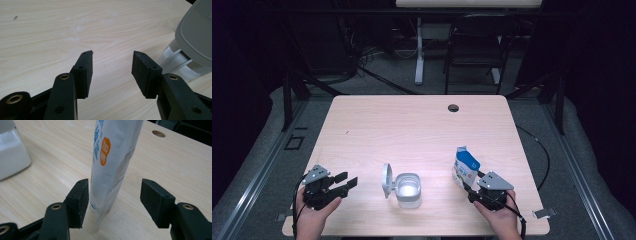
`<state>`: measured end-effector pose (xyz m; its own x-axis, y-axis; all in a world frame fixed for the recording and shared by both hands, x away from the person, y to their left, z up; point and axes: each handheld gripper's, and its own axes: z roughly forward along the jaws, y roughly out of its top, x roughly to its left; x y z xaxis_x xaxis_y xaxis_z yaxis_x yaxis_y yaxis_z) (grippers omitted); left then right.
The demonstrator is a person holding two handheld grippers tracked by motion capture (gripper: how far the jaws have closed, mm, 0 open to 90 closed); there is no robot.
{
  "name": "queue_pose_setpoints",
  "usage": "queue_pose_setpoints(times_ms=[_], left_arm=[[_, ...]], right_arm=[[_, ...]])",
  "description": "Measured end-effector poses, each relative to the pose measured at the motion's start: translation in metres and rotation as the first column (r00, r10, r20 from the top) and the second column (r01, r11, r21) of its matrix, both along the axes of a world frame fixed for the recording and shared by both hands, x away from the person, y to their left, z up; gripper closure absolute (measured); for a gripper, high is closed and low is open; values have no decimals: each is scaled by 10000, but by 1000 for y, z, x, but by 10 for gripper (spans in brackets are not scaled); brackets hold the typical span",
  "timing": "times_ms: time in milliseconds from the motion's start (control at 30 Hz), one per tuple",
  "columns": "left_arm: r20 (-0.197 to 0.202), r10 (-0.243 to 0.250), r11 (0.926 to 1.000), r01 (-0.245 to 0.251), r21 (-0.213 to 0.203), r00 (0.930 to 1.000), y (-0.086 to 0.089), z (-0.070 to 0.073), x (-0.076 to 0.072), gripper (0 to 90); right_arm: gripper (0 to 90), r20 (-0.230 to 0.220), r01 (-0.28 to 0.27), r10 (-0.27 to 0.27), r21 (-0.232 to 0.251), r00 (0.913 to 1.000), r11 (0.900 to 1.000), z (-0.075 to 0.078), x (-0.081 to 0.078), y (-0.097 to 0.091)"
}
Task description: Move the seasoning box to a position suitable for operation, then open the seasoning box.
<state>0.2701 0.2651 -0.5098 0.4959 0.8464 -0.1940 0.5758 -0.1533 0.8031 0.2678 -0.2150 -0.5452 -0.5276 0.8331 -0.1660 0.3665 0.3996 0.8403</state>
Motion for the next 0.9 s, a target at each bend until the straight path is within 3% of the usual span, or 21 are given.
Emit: queue_pose_setpoints(times_ms=[267, 900], left_arm=[[-11, -310, 9995, 310, 17, 9995, -8, 5, 6, 561], [120, -1387, 9885, 1377, 617, 9903, -49, 11, 4, 612]], right_arm=[[398, -209, 46, -52, -287, 9998, 9996, -6, 1, 1], [397, -29, 364, -364, -24, 9993, 9993, 0, -11, -16]])
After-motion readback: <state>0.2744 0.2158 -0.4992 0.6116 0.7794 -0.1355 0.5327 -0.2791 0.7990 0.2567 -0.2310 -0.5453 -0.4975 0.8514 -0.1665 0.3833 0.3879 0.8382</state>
